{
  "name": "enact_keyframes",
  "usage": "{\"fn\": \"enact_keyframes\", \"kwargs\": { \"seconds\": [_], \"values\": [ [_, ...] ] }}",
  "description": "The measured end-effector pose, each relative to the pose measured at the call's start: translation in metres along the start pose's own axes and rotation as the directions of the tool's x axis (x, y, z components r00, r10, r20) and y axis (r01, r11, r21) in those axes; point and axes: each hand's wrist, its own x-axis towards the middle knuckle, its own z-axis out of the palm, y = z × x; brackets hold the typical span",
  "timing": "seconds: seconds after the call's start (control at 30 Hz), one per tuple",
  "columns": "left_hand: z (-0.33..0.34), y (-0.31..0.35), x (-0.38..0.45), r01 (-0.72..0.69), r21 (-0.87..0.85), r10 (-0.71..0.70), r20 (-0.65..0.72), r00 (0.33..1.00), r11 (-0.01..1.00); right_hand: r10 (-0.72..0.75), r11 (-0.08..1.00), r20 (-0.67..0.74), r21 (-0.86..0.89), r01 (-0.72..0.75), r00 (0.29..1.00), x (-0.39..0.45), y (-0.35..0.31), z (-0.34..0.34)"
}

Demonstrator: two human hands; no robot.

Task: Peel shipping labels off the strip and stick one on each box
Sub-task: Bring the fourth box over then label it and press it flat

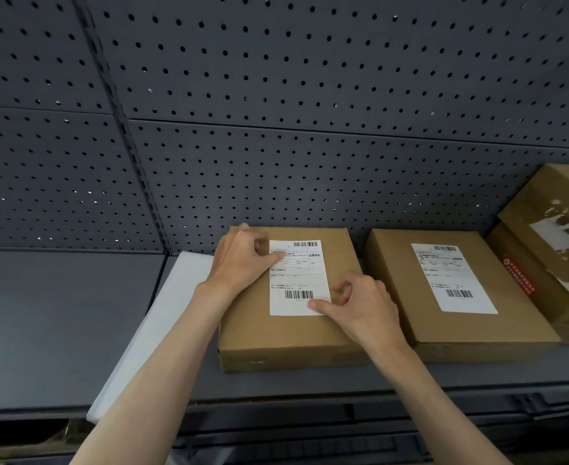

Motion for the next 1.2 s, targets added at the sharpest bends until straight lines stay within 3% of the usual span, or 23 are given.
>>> {"fn": "enact_keyframes", "kwargs": {
  "seconds": [0.13,0.23,0.33,0.43,0.57,0.93,1.03,1.2],
  "values": [
    [-0.005,-0.004,-0.004,0.005,-0.018,-0.006,-0.054,0.999,1.0,-0.021,0.999,0.016,0.041,0.02,1.0,0.007,0.002,-0.004],
    [-0.007,-0.003,-0.011,-0.163,0.006,0.163,-0.063,0.985,0.987,-0.133,0.987,-0.078,0.077,0.139,0.988,0.02,0.001,-0.005],
    [0.001,0.003,-0.015,-0.342,0.107,0.333,0.096,0.938,0.933,-0.407,0.913,-0.059,-0.035,0.406,0.911,0.04,-0.003,0.0],
    [0.012,0.01,-0.018,-0.38,0.106,0.35,0.229,0.908,0.919,-0.535,0.832,0.12,-0.093,0.547,0.836,0.057,-0.006,0.013],
    [0.014,0.012,-0.023,-0.341,0.067,0.312,0.27,0.911,0.938,-0.523,0.805,0.22,-0.191,0.562,0.823,0.065,-0.006,0.024],
    [-0.002,-0.016,-0.025,-0.281,0.217,0.218,0.275,0.936,0.935,-0.411,0.813,0.211,-0.354,0.462,0.887,0.068,0.01,0.015],
    [-0.002,-0.01,-0.029,-0.293,0.173,0.238,0.28,0.93,0.94,-0.46,0.82,0.205,-0.276,0.502,0.864,0.058,0.005,0.01],
    [0.002,0.005,-0.049,-0.402,0.121,0.333,0.375,0.865,0.908,-0.526,0.768,0.314,-0.224,0.6,0.791,0.043,0.003,0.017]
  ]
}}
